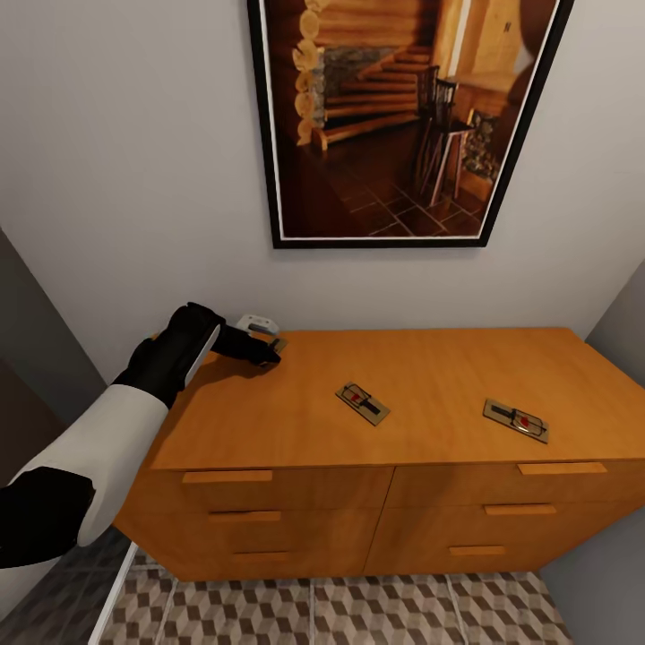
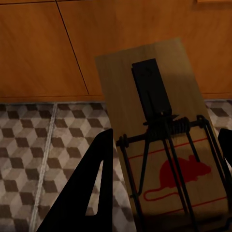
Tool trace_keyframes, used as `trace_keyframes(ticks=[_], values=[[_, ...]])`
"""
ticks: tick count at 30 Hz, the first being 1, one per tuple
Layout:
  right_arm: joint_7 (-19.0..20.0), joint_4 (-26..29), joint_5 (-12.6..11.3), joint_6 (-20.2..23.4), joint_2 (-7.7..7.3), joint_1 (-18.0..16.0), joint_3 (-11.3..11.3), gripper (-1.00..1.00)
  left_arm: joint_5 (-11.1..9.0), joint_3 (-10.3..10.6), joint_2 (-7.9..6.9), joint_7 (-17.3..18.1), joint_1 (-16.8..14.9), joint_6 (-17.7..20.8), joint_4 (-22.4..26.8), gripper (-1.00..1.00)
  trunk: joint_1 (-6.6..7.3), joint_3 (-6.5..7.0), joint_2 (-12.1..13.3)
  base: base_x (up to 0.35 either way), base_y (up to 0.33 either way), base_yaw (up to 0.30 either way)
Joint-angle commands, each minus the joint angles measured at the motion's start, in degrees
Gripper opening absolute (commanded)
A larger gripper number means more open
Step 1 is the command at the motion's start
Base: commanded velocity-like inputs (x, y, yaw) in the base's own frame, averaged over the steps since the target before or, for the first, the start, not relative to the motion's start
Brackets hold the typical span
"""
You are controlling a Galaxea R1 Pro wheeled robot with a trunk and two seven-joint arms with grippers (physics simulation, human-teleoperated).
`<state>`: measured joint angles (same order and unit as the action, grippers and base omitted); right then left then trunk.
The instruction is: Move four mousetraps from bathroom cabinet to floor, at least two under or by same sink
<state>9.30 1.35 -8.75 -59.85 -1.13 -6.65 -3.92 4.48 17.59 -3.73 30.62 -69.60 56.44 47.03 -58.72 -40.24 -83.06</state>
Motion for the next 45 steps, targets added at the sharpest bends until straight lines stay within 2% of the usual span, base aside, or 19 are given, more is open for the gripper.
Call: trace_keyframes(ticks=[1,45], values=[[0.5,0.0,-0.7,-0.1,-0.01,0.0,-0.4,-1.00,0.4,0.2,-0.05,0.4,0.0,0.2,-0.4,1.00,-0.01,-0.07,0.0,0.000,0.000,0.000],[0.5,0.0,-0.7,-0.1,-0.01,0.0,-0.4,-1.00,0.4,0.2,-0.05,0.4,0.0,0.2,-0.4,1.00,-0.01,-0.10,0.0,0.000,0.000,0.000]])
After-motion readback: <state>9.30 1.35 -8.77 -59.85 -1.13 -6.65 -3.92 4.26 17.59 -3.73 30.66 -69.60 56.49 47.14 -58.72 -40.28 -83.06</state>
